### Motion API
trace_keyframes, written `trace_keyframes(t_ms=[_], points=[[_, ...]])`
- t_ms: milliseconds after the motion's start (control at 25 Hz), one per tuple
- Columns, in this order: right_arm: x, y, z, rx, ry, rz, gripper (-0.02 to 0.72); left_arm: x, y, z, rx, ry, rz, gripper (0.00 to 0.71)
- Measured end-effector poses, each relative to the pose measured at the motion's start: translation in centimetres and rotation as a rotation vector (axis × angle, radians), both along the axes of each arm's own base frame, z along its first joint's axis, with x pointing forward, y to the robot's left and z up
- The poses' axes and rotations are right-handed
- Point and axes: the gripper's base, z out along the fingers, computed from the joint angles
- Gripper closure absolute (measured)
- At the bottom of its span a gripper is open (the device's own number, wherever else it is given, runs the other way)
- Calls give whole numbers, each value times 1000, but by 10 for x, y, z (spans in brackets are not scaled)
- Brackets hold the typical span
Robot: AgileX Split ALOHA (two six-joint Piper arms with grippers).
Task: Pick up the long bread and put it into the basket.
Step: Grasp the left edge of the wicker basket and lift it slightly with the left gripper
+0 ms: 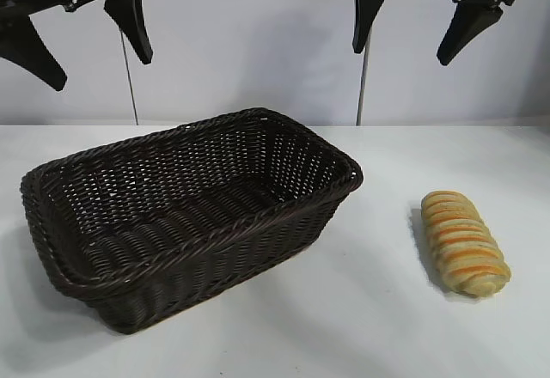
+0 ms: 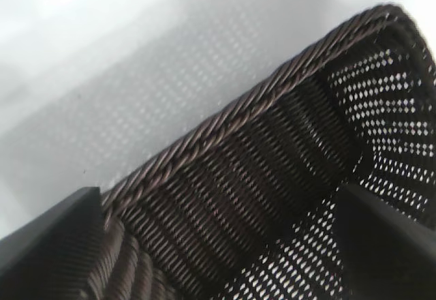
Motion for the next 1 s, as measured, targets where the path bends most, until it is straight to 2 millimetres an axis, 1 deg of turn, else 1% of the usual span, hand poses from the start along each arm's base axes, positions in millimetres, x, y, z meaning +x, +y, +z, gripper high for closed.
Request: trace_keyframes(t_ms=[200,320,400,520,640,760,840,920,1000], points=[[0,0,0,-1,0,4,8,-3,1,-1,-3,50,25,49],[0,0,0,-2,-1,6,8,-11,3,-5,-5,92,56,49],[0,0,0,-3,-1,7,8,-21,7,-9,8,115,77,49],[0,0,0,-3,-1,7,8,-41,17,-19,48,137,129,49],[0,0,0,-4,-1,10,8,-65,27,-29,80,149,178,49],[0,0,0,-3,-3,10,8,-88,35,-45,85,177,225,49],[0,0,0,-4,-2,11,8,-98,37,-58,69,191,248,49],[0,0,0,-4,-2,11,8,-105,37,-73,47,211,267,49],[0,0,0,-4,-2,11,8,-107,35,-84,8,222,283,49]])
